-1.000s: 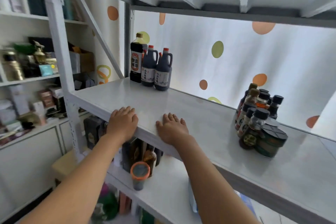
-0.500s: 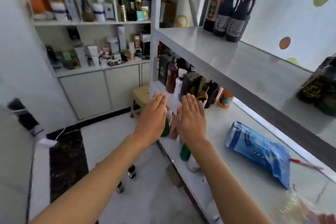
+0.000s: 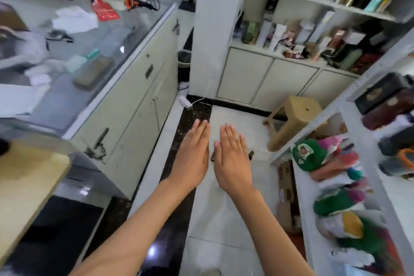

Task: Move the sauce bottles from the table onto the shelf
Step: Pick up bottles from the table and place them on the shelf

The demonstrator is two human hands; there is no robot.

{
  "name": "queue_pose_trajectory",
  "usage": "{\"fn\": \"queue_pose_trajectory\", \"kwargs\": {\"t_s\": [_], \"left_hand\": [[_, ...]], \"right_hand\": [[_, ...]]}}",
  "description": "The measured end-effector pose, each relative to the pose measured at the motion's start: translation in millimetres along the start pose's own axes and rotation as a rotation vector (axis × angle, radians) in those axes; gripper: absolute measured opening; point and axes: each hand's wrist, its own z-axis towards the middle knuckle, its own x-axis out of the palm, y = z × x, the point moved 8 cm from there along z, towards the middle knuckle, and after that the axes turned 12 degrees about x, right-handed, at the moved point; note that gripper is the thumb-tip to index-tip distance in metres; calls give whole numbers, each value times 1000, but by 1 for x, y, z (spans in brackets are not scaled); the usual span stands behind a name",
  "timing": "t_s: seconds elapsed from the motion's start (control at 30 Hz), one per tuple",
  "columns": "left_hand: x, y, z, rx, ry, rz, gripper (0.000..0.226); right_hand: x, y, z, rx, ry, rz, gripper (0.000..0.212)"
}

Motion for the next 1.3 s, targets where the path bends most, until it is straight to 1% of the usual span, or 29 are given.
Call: {"fn": "queue_pose_trajectory", "kwargs": {"t_s": [0.17, 0.27, 0.37, 0.47, 0.57, 0.7, 0.77, 0.87, 0.93, 1.0, 1.1, 1.13, 1.17, 1.27, 1.3], "left_hand": [[-108, 111, -84, -218, -100, 77, 54], [-174, 174, -145, -350, -182, 99, 54], [-232, 225, -202, -454, -275, 143, 52], [-280, 269, -259, -582, -365, 183, 50], [-320, 297, -308, -677, -444, 220, 50], [-358, 330, -364, -832, -545, 241, 50], [-371, 345, -391, -926, -601, 229, 52], [-386, 366, -421, -1037, -711, 162, 54], [-394, 383, -434, -1112, -771, 115, 56], [-403, 403, -445, -1189, -805, 89, 56], [-415, 438, -462, -1309, -835, 86, 57], [-419, 450, -467, -1352, -820, 91, 60], [-422, 460, -471, -1386, -800, 94, 63], [-428, 492, -475, -1462, -759, 106, 62], [-426, 501, -473, -1469, -747, 88, 61]], "right_hand": [[67, 159, -12, -165, 67, 102, 51], [111, 261, -29, -320, 130, 127, 49], [154, 349, -51, -444, 215, 136, 49], [193, 424, -76, -559, 307, 122, 50], [222, 481, -94, -629, 388, 115, 51], [255, 535, -109, -654, 492, 163, 51], [272, 554, -114, -637, 574, 212, 52], [301, 571, -111, -555, 682, 269, 55], [317, 582, -102, -485, 700, 331, 52], [331, 592, -91, -403, 713, 412, 46], [364, 608, -76, -316, 775, 437, 44], [375, 614, -72, -307, 783, 418, 47], [381, 619, -68, -328, 758, 388, 53], [398, 643, -56, -536, 594, 258, 65], [404, 650, -55, -572, 583, 214, 68]]}}
